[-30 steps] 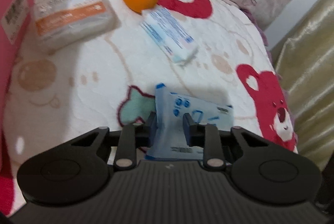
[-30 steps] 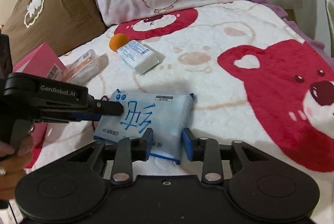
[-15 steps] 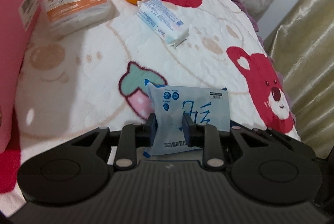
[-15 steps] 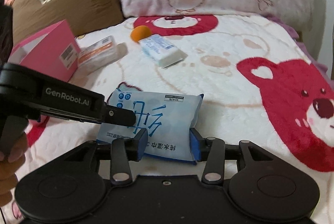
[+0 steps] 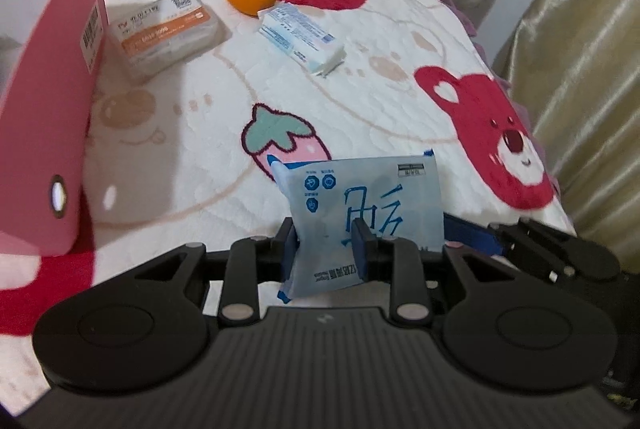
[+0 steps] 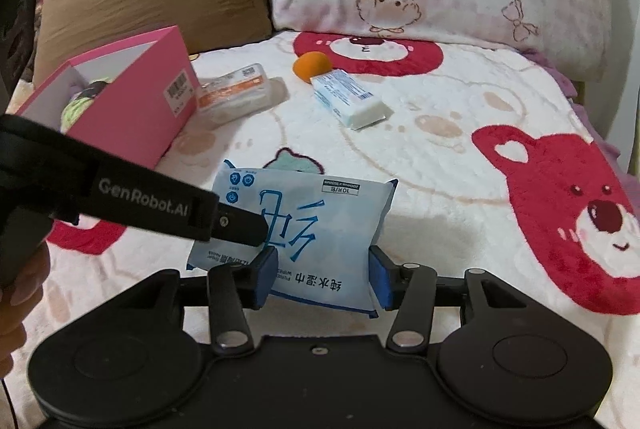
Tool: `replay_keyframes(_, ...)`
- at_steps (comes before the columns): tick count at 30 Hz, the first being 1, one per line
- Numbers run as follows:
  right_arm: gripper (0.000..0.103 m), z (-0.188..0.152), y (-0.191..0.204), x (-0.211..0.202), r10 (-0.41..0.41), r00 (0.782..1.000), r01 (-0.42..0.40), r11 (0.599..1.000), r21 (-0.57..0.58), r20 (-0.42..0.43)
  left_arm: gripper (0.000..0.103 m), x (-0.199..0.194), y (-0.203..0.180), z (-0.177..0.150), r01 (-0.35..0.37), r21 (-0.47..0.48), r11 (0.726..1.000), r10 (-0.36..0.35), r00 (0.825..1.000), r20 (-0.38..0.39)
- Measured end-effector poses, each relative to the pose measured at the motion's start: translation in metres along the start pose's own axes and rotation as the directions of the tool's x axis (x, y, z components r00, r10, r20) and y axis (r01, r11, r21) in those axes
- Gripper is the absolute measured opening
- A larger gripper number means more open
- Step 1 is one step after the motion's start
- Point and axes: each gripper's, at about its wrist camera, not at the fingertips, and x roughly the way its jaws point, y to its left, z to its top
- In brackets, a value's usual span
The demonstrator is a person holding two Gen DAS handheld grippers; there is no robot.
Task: Organize objects
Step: 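Carry the wet wipes pack with the left tool over the pink box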
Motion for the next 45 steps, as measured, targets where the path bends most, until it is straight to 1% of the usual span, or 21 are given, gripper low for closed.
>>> replay_keyframes(5,0.060,0.006,0.015,-0.022,-0.009,1.000,0.009,1.000,-0.021,-0.017,0.026,-0.028,-0.006,0.000,0.004,0.034,0.999,-0.002,0.999,-0.042)
replay_keyframes(10,0.061,0.012,0.025,-0.043,0.040,0.999,-0.040,0.999,0.018,-0.024,0.026,-0.061,-0.009,-0.001,-0.009,0.071,0.997,0.011,1.000,-0.026)
replay_keyframes(14,0.062,0.016,0.038,-0.057,0.043,0.999,-0.043,0.999,-0.008,-0.016,0.026,-0.084,-0.003,-0.004,0.004,0.051,0.999,-0.003,1.000,-0.023)
replay_keyframes(21,0.062,0.026,0.064,-0.083,0.052,0.999,-0.052,0.997,-0.056,-0.006,0.026,-0.119,0.004,-0.011,0.005,0.057,0.998,-0.004,1.000,-0.017)
replay_keyframes(29,0.062,0.037,0.092,-0.106,0.084,0.996,-0.083,0.993,-0.078,0.008,0.026,-0.165,0.020,-0.013,0.018,0.041,0.999,-0.018,1.000,0.019)
replay_keyframes(33,0.062,0.043,0.110,-0.115,0.117,0.993,-0.114,0.988,-0.099,0.023,0.026,-0.190,0.032,-0.016,0.018,0.040,0.999,-0.020,0.998,0.054)
replay_keyframes(37,0.062,0.050,0.127,-0.121,0.141,0.989,-0.134,0.984,-0.115,0.051,0.026,-0.209,0.046,-0.019,0.009,0.022,1.000,-0.011,0.997,0.075)
replay_keyframes(42,0.062,0.062,0.150,-0.123,0.166,0.983,-0.152,0.975,-0.160,0.078,0.026,-0.231,0.061,-0.021,-0.029,0.007,1.000,0.028,0.989,0.143)
replay_keyframes(45,0.062,0.069,0.165,-0.124,0.177,0.980,-0.158,0.970,-0.183,0.093,0.026,-0.242,0.074,-0.021,-0.034,-0.017,0.999,0.036,0.987,0.158)
